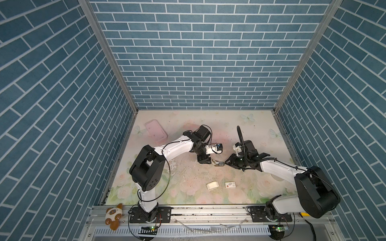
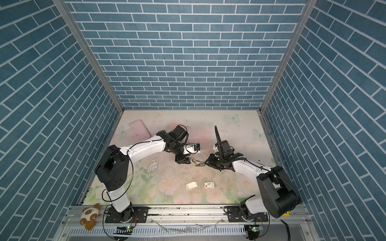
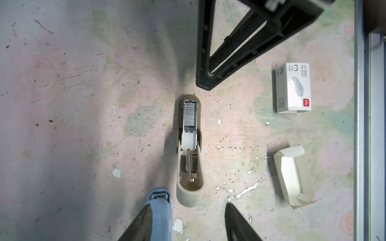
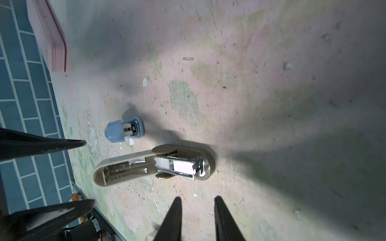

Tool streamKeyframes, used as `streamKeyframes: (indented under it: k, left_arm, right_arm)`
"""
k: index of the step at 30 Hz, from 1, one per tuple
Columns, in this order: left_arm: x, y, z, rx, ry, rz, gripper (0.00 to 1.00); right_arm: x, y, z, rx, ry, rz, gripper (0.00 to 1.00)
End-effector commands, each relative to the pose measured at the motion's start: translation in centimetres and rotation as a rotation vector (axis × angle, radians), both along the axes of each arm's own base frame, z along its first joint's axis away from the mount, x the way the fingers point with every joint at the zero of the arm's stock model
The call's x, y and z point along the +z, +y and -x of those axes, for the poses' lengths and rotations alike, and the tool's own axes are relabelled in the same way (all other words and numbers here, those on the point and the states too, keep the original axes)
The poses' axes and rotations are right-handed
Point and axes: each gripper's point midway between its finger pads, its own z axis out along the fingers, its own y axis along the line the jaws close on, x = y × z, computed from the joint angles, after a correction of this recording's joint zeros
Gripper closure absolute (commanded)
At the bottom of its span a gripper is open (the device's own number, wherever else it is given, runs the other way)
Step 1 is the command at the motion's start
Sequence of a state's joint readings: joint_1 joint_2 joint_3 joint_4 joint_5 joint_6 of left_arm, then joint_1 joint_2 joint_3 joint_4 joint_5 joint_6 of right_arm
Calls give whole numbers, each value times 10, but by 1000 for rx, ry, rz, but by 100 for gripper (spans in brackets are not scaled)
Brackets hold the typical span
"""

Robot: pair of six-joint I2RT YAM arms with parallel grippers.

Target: Load the staples into the stapler

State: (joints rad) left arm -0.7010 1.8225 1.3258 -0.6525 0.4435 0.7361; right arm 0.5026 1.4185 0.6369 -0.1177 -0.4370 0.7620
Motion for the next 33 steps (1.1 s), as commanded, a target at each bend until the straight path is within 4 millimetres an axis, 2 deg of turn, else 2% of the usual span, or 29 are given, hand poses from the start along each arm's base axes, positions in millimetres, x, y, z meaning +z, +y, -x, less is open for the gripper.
streamKeyframes:
  k: [1,5,13,21,33]
  left_arm:
    - [-9,4,4,-24,-11,-32,42]
    - [-11,5,-1,-10,-45,-35,38]
    - [-12,0,1,-24,-53,-22,39]
    - [-15,-5,3,-41,-29,-25,55]
    - [-20,-9,5,-52,-16,-29,55]
  right_arm:
    - [-2,7,-3,15,27,-37,72]
    - [-11,7,-7,27,42,-25,72]
    - [-13,9,-9,35,50,-37,73]
    - [-8,5,-13,29,34,-41,73]
    - [-12,1,-22,9,40,-55,74]
